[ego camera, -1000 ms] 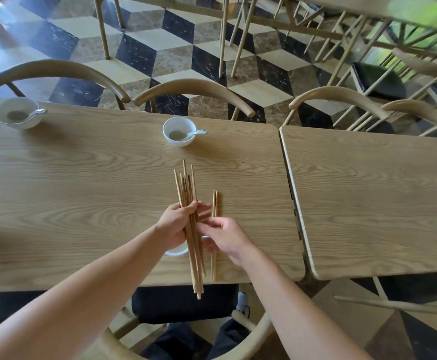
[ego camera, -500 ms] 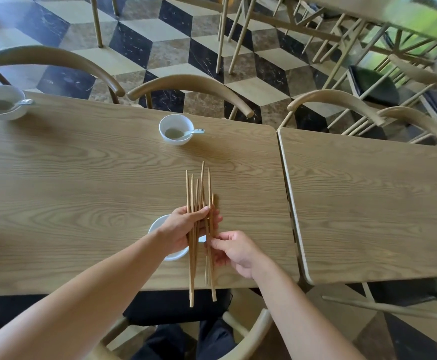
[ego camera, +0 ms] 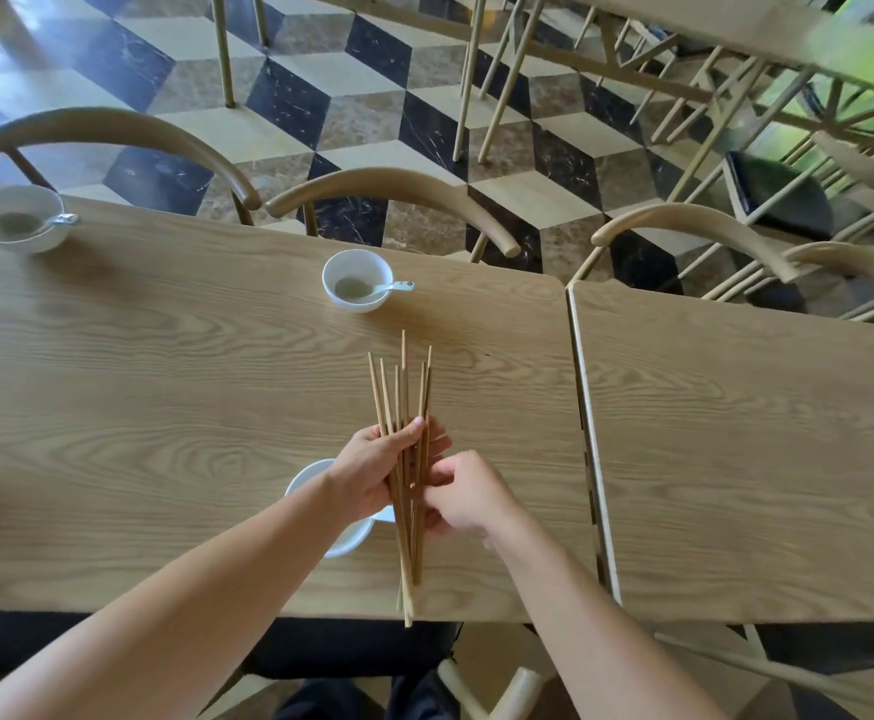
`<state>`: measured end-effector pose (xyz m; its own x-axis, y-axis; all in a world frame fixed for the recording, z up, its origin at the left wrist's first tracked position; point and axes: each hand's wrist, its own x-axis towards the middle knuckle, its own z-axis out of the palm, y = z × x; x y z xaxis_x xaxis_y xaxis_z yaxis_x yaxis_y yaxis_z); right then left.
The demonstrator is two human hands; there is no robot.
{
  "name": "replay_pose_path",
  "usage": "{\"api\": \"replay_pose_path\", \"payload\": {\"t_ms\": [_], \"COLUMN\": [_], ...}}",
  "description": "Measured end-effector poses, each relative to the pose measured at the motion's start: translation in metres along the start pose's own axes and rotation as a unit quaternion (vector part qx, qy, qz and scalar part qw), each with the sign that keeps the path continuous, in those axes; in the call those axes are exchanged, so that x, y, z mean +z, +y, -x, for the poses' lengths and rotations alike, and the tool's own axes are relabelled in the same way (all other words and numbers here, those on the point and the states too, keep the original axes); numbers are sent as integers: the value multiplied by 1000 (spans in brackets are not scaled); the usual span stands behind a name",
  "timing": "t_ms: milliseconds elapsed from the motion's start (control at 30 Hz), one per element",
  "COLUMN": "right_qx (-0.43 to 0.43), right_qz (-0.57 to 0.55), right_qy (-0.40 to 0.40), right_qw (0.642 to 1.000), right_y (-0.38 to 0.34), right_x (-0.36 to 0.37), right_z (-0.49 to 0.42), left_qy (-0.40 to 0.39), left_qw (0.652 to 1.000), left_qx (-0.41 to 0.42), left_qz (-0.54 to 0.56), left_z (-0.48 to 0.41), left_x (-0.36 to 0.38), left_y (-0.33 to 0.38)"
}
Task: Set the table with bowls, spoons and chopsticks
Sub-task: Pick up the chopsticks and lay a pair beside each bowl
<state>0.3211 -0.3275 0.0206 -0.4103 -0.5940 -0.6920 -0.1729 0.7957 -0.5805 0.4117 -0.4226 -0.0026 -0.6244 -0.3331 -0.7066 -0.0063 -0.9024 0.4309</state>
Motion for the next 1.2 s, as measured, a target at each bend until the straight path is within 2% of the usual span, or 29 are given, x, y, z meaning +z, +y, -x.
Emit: {"api": "replay_pose_path", "payload": {"t_ms": [100,233,300,467,567,633,733,900,1033,1133,1200], "right_qx": [14,11,-2,-53,-111,-144,-181,-173,-69,49,89], "right_qz": [-107,-137,-143,-115,-43,9,43,104,62,28,25], "right_qy": [-53,-2,38,194,293,327,331,319,295,208,160], "right_qw": [993,990,989,973,949,934,925,926,951,977,983], "right_y": [-7,-18,-26,-55,-69,-71,-65,-68,-77,-78,-79], "right_x": [-22,-49,-59,-79,-80,-74,-61,-55,-74,-82,-75], "right_z": [-13,-49,-73,-135,-163,-177,-196,-220,-242,-250,-250], "left_qy": [11,46,63,103,119,123,127,128,125,127,131], "left_qw": [999,997,996,992,990,990,989,989,989,989,988], "left_qx": [30,26,22,27,24,20,15,9,0,-3,-6], "left_qz": [17,52,54,67,71,70,77,78,78,76,76], "left_z": [-10,-18,-21,-33,-41,-45,-52,-61,-65,-67,-67], "left_x": [-6,-25,-37,-62,-73,-78,-83,-85,-85,-86,-87], "left_y": [16,38,47,61,65,66,65,65,65,65,64]}}
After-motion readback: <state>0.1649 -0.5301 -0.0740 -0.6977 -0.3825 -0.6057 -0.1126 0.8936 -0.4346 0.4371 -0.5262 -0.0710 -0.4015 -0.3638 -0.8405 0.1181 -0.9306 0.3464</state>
